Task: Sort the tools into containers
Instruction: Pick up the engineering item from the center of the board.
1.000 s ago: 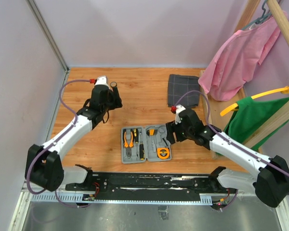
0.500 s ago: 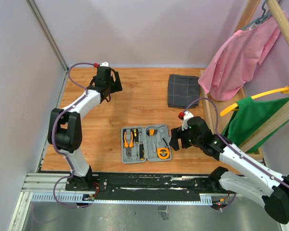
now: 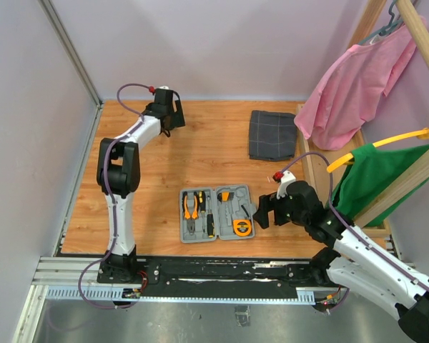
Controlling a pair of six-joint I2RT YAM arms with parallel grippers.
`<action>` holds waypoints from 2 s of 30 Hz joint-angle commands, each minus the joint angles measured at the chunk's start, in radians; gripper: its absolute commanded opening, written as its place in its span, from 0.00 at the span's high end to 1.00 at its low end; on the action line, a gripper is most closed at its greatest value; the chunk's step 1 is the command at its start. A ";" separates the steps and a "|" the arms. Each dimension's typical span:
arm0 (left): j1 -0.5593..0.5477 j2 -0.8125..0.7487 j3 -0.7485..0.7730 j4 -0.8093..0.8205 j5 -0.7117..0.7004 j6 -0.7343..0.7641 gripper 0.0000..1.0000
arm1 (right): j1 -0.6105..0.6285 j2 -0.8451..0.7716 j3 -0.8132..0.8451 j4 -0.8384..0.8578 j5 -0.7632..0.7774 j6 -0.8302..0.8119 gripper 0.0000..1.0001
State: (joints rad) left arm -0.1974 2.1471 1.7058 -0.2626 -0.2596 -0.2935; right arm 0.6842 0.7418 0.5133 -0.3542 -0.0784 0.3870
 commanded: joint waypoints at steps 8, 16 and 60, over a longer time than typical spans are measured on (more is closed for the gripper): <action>0.018 0.125 0.149 -0.091 -0.022 0.042 0.12 | -0.015 0.012 -0.028 -0.014 0.001 0.014 0.10; 0.030 0.221 0.273 -0.140 -0.026 0.063 0.13 | -0.015 0.044 -0.023 -0.013 -0.015 -0.003 0.10; -0.011 -0.044 -0.036 0.053 0.121 0.007 0.61 | -0.016 0.011 -0.023 -0.064 0.054 0.014 0.09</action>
State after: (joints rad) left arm -0.1654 2.2597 1.7618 -0.2958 -0.1539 -0.2749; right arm 0.6842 0.7776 0.4973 -0.3805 -0.0860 0.3786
